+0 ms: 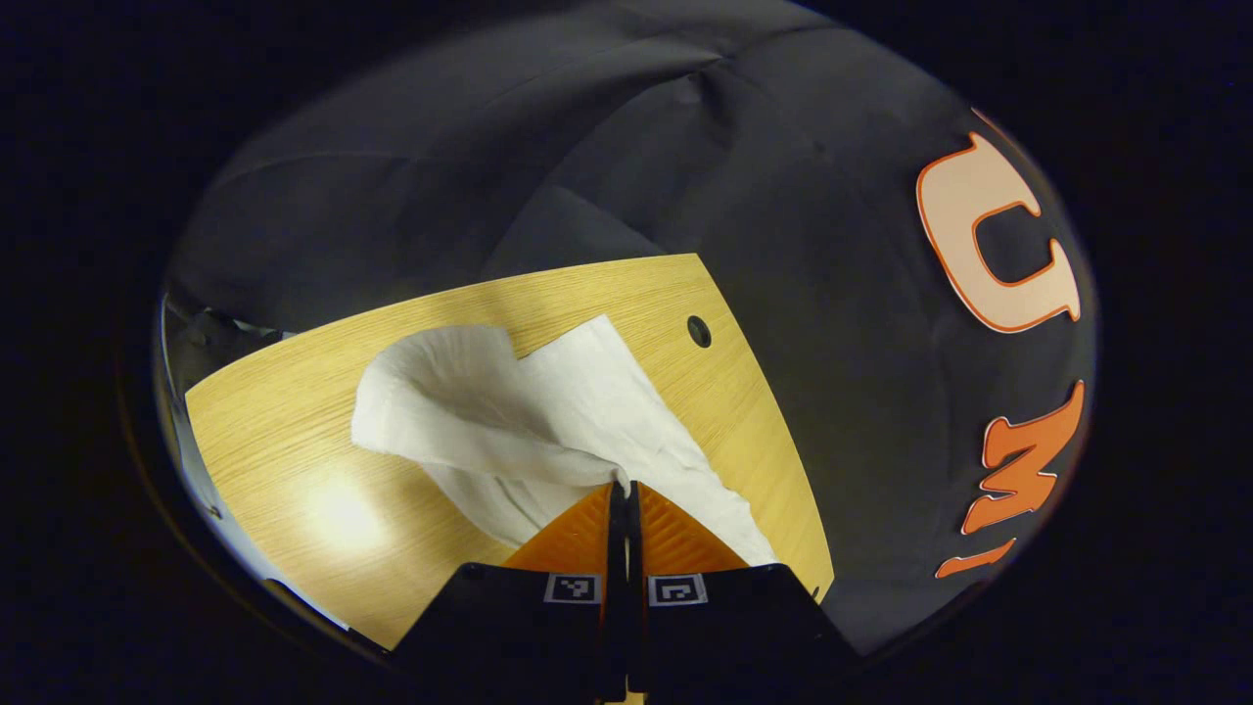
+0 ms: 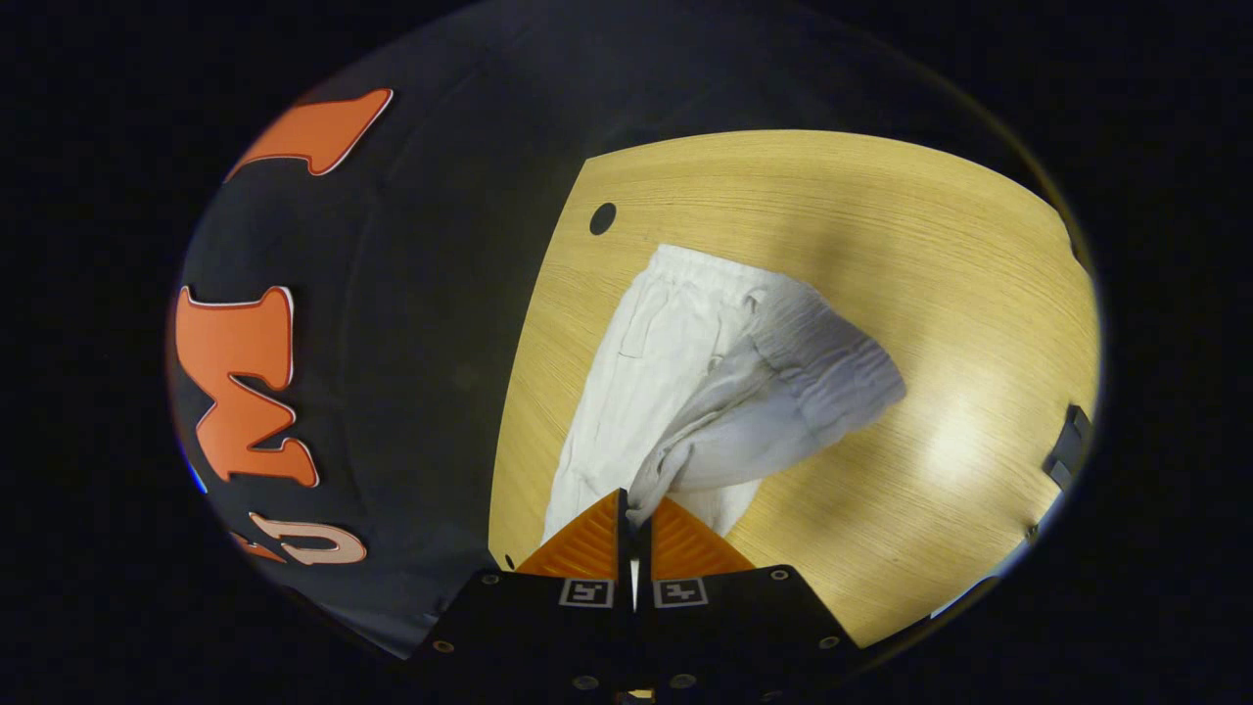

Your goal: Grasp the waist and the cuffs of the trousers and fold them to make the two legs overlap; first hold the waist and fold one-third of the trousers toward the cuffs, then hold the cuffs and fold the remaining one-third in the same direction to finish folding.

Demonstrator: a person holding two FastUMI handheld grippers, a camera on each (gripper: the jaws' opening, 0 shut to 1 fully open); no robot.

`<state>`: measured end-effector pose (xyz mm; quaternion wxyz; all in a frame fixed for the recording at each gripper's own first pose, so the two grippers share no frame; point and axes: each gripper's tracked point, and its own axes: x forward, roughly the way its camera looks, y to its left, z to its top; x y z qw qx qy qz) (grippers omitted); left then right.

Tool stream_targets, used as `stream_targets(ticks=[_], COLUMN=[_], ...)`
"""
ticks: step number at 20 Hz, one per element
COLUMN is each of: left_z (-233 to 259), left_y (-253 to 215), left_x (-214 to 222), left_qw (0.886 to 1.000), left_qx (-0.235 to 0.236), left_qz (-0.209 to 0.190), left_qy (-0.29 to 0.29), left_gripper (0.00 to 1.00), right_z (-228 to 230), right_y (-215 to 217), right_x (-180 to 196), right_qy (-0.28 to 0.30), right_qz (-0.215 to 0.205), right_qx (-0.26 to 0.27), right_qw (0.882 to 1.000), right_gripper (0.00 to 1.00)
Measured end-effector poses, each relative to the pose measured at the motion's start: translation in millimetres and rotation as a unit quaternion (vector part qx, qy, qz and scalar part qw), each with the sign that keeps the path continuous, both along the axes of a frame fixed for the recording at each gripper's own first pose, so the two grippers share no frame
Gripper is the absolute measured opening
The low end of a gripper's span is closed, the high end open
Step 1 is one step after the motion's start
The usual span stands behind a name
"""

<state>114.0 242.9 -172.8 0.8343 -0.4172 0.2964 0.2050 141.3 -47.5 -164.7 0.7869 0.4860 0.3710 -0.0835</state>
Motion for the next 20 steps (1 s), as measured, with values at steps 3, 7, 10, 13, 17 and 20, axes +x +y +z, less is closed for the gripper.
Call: stream_targets(ticks=[3,7,10,13,17,20], left_z=[1,-1,-7,-16,-36,-46], left_y=[4,9,12,14,21,23], left_x=[27,66,96,125,152,169], left_qw=[1.000,1.000,0.999,0.999,0.996,0.994], left_qx=[0.010,0.024,0.028,0.026,0.034,0.048], left_qz=[-0.003,-0.014,-0.024,-0.037,-0.056,-0.073], left_qy=[0.001,0.010,0.018,0.027,0.056,0.065], left_gripper=[0.04,0.02,0.04,0.04,0.04,0.04], right_z=[2,-1,-11,-16,-16,-13], right_y=[4,10,10,14,19,20], right_x=[29,67,95,117,129,139], right_qy=[0.002,0.012,0.023,0.028,0.027,0.023], right_qz=[0.007,0.007,0.007,0.008,0.012,0.025], right_qx=[-0.016,-0.022,-0.034,-0.042,-0.054,-0.090], right_qw=[1.000,1.000,0.999,0.999,0.998,0.995], right_gripper=[0.01,0.00,0.01,0.01,0.02,0.02])
